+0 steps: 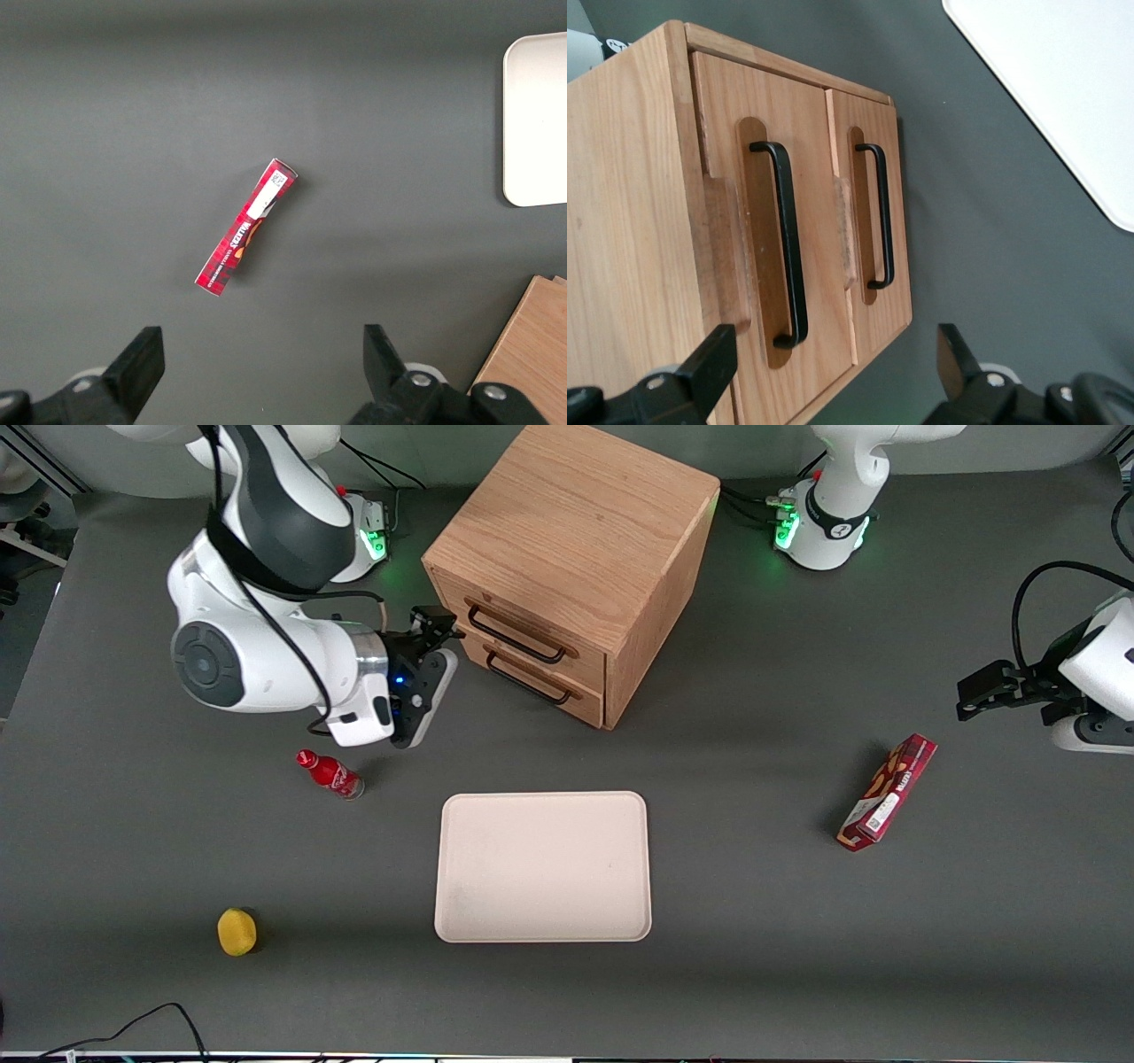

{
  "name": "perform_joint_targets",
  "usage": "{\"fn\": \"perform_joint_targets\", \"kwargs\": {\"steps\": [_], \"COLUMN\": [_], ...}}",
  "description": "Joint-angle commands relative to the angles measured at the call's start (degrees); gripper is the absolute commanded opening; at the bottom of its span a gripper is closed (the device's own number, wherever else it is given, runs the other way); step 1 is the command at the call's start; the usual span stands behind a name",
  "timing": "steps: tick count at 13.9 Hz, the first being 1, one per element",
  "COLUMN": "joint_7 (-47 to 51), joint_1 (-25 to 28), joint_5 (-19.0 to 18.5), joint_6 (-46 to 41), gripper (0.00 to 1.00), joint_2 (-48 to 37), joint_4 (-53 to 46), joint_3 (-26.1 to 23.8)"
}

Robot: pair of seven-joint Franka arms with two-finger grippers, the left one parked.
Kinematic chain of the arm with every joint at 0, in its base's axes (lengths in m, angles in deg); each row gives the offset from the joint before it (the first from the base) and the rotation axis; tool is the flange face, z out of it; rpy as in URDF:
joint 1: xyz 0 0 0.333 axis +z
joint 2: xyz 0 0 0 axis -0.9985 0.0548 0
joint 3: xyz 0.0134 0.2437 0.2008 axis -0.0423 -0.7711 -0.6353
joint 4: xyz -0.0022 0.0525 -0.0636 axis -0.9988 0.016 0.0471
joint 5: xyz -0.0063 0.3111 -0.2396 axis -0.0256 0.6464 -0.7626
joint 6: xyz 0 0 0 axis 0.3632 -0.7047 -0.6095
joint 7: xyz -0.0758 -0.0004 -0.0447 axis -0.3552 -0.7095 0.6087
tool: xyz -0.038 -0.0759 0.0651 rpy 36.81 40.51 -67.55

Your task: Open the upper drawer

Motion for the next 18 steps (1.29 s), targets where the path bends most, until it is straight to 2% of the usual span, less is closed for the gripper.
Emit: {"fn": "perform_joint_targets", "kwargs": {"steps": [1,7,11,18], "joint_7": [-0.5,-1.3,-1.7,-2.8], "joint_1": [2.9,4.7,4.5,4.7], "joint_5": [0.7,-0.1,-1.6,-1.9], "joint_6": [5.6,13.7,16.6,19.7], "gripper": [1.0,1.0,1.0,1.0], "joint_2": [-2.8,-4.6,-4.7,-5.4], "joint_4": [6.2,13.1,15.7,18.0], "joint_3": [0.3,-1.7,-3.1,-3.1]}}
